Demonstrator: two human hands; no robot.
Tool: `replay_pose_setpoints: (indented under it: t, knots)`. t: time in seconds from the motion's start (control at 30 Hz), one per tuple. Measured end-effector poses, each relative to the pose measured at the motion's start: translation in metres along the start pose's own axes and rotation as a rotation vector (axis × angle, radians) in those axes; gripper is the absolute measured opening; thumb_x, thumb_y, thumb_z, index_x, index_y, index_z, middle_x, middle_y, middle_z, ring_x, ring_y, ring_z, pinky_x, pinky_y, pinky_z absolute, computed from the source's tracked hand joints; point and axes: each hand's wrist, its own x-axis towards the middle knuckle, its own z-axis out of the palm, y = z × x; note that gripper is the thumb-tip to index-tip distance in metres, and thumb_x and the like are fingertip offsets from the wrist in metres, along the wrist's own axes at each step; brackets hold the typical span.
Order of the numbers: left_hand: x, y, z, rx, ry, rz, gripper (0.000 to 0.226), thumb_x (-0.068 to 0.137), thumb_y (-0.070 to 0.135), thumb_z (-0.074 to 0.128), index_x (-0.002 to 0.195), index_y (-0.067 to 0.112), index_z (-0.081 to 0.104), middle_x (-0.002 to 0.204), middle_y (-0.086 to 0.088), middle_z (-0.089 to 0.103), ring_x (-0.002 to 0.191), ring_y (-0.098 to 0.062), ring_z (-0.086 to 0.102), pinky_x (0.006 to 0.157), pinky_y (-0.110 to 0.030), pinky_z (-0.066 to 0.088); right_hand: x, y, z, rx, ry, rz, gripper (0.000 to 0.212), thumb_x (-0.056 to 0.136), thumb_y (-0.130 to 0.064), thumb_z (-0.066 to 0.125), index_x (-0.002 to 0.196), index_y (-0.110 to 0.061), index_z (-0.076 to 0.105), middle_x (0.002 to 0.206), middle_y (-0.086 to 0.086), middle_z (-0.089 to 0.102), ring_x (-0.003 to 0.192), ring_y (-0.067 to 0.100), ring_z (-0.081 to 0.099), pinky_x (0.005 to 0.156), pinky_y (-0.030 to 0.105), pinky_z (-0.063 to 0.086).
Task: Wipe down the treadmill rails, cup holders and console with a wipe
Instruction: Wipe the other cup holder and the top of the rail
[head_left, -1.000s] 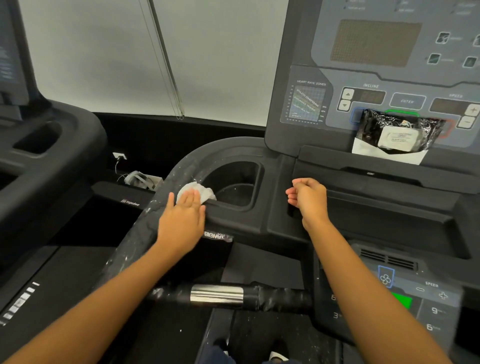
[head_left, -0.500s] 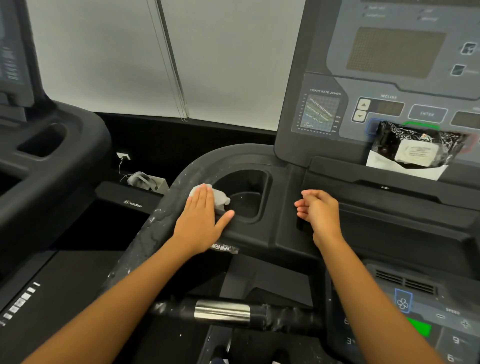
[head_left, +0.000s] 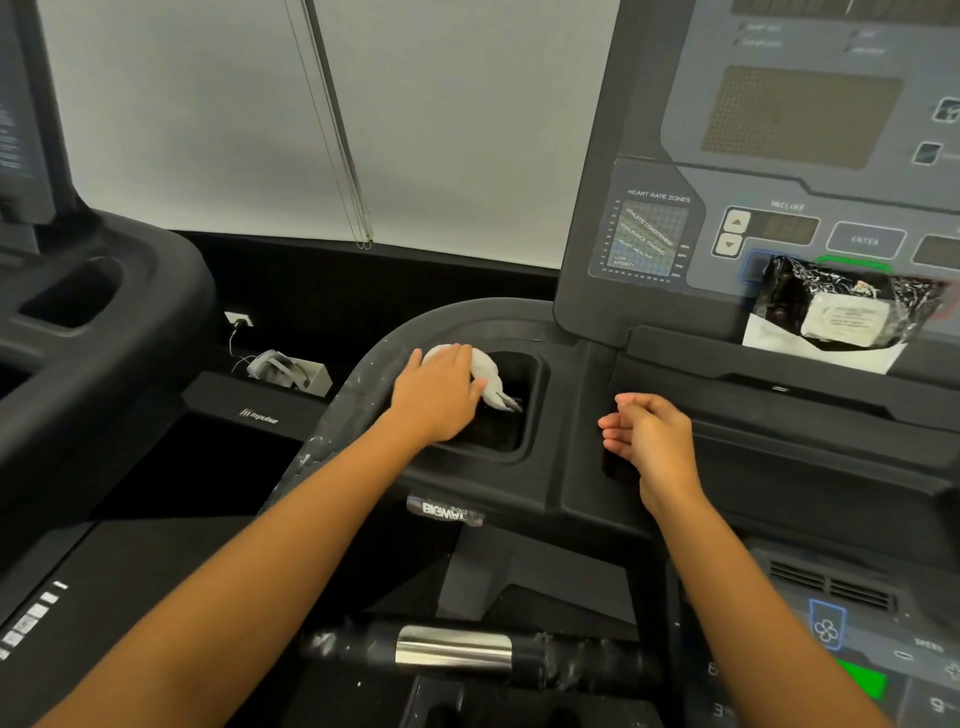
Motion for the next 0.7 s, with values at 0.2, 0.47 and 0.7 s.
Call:
replay_pose_setpoints:
  t: [0.2, 0.47, 0.7]
  knots:
    - [-0.059, -0.021, -0.004, 0.150, 0.119, -0.068, 0.041, 0.100, 0.032, 0.042, 0.136, 0.012, 0.045, 0.128, -0.006, 0.059, 0.114, -0.025, 0.057, 0.098, -0.036, 0.041, 0.001, 0.001, 0.003, -0.030, 0.002, -0.016, 0.018, 0.096, -0.006, 0.047, 0.106, -0.009, 0.062, 0.078, 0.007, 0.066, 0.067, 0.013, 0.058, 0.062, 0.025, 0.051]
    - [-0.039, -0.021, -0.054, -0.232, 0.407, -0.237, 0.014, 0.092, 0.030, 0.057, 0.093, 0.025, 0.070, 0.087, -0.001, 0.070, 0.083, -0.026, 0.066, 0.064, -0.031, 0.044, -0.028, -0.002, 0.049, -0.285, -0.103, -0.540, 0.017, 0.088, -0.003, 0.058, 0.090, -0.018, 0.066, 0.079, -0.005, 0.066, 0.074, 0.012, 0.064, 0.069, 0.038, 0.058]
    - [-0.006, -0.031, -0.064, -0.390, 0.409, -0.328, 0.022, 0.095, 0.026, 0.056, 0.113, 0.020, 0.064, 0.107, -0.002, 0.067, 0.096, -0.021, 0.064, 0.074, -0.032, 0.051, -0.028, -0.022, 0.145, -0.361, -0.299, -0.551, 0.026, 0.094, -0.010, 0.049, 0.117, -0.011, 0.063, 0.115, 0.003, 0.064, 0.102, 0.011, 0.059, 0.081, 0.008, 0.045]
